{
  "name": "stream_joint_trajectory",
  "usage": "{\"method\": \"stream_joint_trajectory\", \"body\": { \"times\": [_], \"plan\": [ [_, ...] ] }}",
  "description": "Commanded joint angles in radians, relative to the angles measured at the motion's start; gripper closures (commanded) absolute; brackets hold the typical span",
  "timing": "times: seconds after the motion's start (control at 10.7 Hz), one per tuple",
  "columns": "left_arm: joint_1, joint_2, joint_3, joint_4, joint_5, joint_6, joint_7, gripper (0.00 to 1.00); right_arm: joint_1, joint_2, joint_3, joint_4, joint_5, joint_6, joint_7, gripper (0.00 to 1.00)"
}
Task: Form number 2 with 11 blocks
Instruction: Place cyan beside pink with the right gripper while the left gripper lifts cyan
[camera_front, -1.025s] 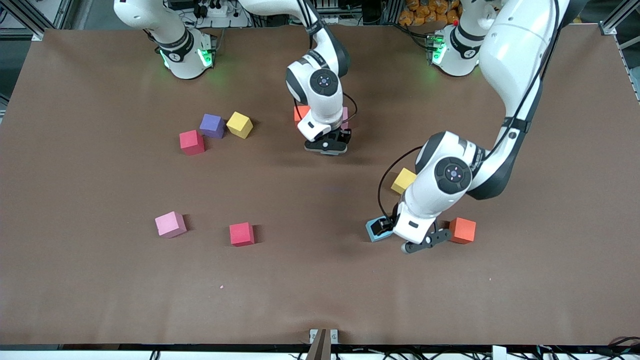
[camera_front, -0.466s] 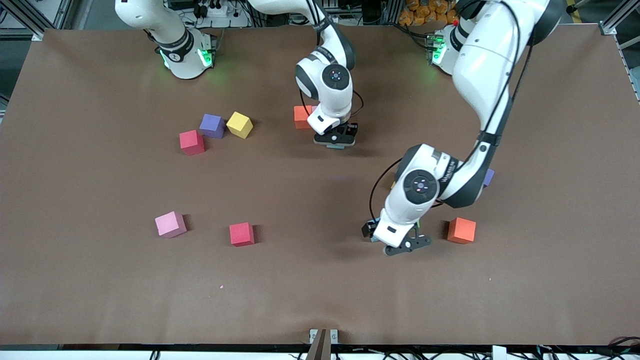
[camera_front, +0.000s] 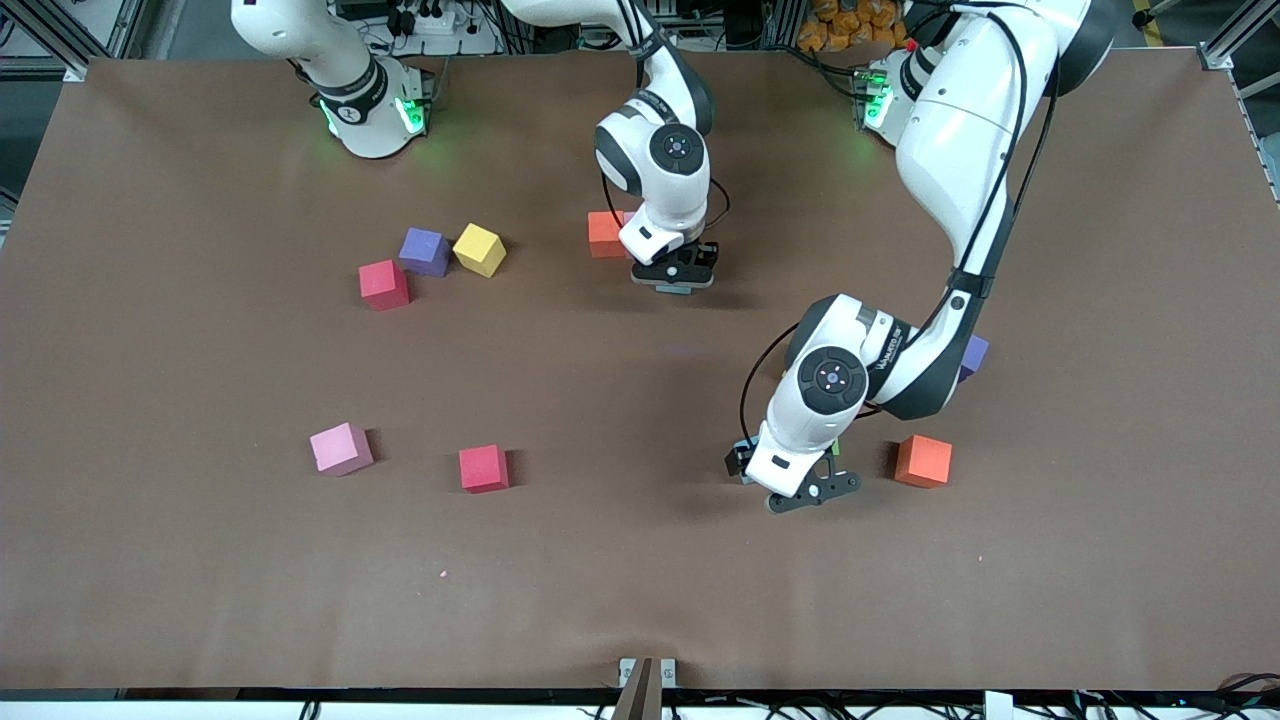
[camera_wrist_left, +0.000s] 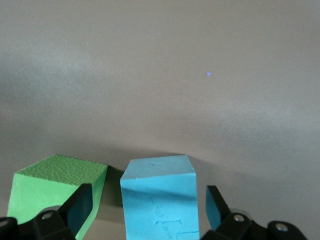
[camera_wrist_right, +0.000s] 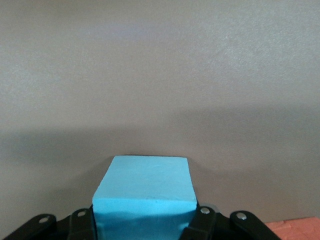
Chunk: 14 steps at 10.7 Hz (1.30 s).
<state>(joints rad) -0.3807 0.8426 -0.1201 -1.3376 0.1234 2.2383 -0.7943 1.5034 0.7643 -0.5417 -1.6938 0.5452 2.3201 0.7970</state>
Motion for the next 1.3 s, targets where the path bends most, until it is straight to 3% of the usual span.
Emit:
{"method": "stream_joint_trajectory", "body": {
  "times": [0.0,0.37,0.47,0.56,1.03,1.12,1.21],
  "plan": [
    [-0.007,0.027,0.004,0.031,0.012,-0.016,-0.014,0.0,0.024,0.017,-0.011,0.008,-0.01,-0.004,0.045,0.75],
    [-0.007,0.026,-0.001,0.034,-0.008,-0.012,-0.014,0.0,0.037,0.021,-0.011,0.006,-0.011,-0.005,0.051,0.71],
    [-0.007,0.026,-0.003,0.034,-0.016,-0.003,-0.014,0.0,0.035,0.021,-0.011,0.006,-0.013,-0.004,0.05,0.47],
    [-0.007,0.027,-0.003,0.034,-0.031,0.012,-0.014,0.0,0.037,0.024,-0.011,0.006,-0.02,-0.004,0.051,0.0],
    [-0.01,0.055,-0.001,0.034,-0.045,0.047,-0.013,0.02,0.037,-0.003,-0.038,0.01,-0.027,-0.014,0.054,0.0],
    [-0.014,0.061,0.0,0.032,-0.044,0.047,-0.013,0.11,0.037,-0.014,-0.055,0.01,-0.027,-0.018,0.054,0.0],
    [-0.014,0.061,0.0,0.032,-0.044,0.047,-0.014,0.27,0.043,-0.022,-0.076,0.01,-0.027,-0.018,0.053,0.0]
  ]
}}
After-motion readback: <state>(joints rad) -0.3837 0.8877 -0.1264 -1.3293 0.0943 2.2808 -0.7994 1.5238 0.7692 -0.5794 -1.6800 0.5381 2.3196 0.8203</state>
